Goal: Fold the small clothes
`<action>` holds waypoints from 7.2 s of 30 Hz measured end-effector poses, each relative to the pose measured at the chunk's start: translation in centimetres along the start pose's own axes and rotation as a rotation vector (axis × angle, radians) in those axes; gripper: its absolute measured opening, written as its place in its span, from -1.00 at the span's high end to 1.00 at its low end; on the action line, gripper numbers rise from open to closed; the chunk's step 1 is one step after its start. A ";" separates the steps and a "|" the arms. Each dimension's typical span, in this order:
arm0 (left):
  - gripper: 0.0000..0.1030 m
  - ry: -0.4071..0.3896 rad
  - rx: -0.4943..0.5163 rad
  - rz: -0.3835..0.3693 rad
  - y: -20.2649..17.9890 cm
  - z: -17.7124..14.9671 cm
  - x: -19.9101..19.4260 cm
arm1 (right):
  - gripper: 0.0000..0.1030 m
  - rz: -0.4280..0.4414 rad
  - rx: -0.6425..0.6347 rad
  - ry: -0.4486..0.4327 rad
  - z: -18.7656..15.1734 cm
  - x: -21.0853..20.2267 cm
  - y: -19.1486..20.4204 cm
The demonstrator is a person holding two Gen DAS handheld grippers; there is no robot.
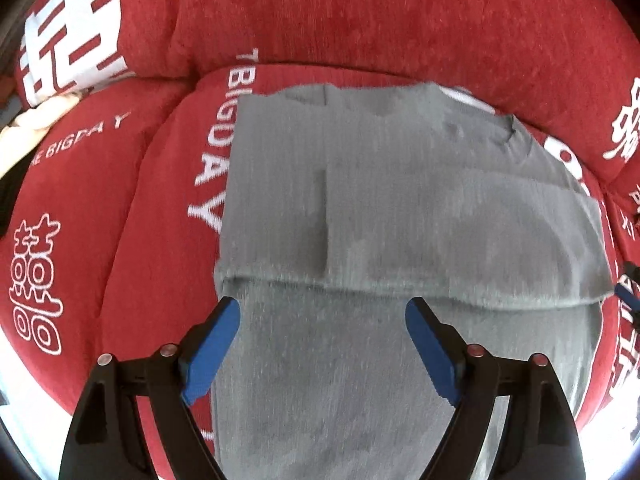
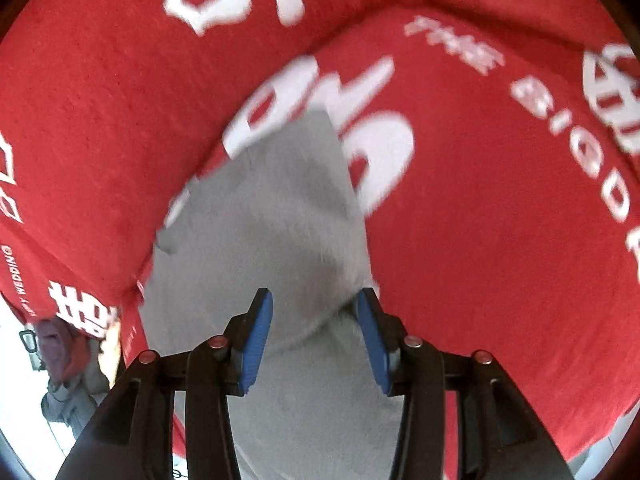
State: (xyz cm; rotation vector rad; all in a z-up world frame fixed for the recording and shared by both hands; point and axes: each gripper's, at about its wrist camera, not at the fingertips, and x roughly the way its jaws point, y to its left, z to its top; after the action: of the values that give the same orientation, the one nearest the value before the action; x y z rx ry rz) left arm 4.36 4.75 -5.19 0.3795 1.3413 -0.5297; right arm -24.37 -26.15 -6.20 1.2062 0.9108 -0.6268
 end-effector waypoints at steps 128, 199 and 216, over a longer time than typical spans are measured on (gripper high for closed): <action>-0.80 0.348 0.043 -0.225 5.5 -24.5 3.5 | -0.13 0.076 -0.420 0.580 -25.8 3.7 -10.1; 0.86 -0.023 0.213 -0.301 3.2 -3.9 -8.0 | 0.86 0.626 -0.146 0.339 -9.0 -3.5 5.6; 0.86 -0.127 0.032 -0.198 2.6 12.7 0.2 | 0.86 0.534 -0.127 0.234 7.7 4.2 10.1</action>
State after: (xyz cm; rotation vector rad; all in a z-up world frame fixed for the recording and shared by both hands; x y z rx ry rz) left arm 16.17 -0.14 -3.04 0.2355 1.2553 -0.7293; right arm -11.95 -30.64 -3.95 1.3528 0.7602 0.0006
